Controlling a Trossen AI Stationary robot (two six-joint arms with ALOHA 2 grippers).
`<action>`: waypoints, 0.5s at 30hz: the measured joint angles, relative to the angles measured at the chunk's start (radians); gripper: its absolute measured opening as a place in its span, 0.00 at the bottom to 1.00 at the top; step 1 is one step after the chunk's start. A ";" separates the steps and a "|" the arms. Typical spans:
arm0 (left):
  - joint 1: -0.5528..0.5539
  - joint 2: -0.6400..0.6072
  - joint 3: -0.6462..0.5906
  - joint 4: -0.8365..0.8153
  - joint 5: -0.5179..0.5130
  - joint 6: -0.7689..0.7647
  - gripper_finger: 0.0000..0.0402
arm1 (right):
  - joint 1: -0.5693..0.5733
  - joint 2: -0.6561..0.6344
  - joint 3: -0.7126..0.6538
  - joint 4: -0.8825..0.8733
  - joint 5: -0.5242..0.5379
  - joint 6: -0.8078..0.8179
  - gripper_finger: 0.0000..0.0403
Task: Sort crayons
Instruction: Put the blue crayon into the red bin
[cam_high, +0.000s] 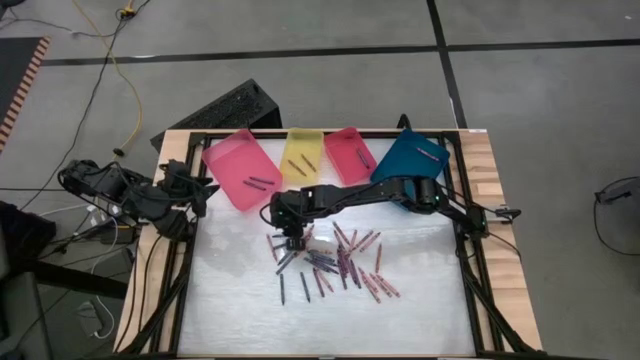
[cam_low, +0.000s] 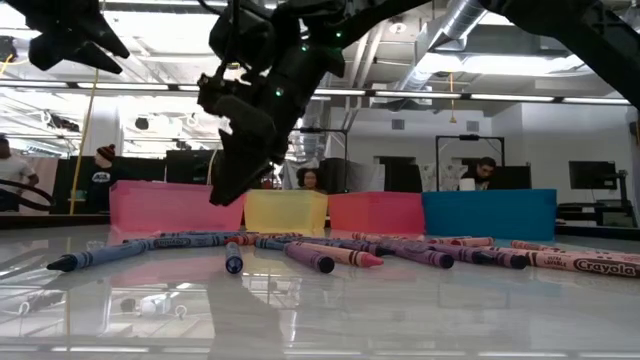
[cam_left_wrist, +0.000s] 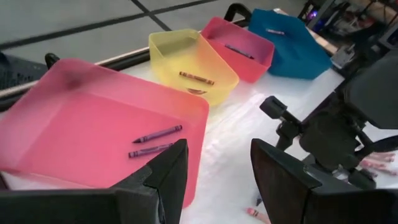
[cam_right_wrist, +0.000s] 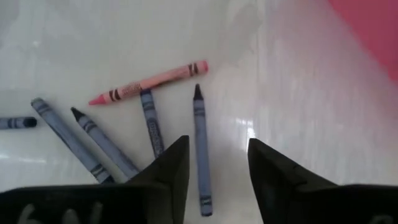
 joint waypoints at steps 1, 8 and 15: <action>0.000 0.000 0.000 0.000 -0.002 0.016 0.41 | 0.001 0.000 -0.004 -0.005 0.000 0.001 0.41; -0.007 -0.008 -0.008 0.006 -0.029 0.079 0.41 | 0.010 0.000 -0.004 0.000 0.016 0.000 0.42; -0.069 -0.158 -0.168 0.094 -0.033 0.041 0.41 | 0.010 0.000 -0.004 0.000 0.020 0.000 0.42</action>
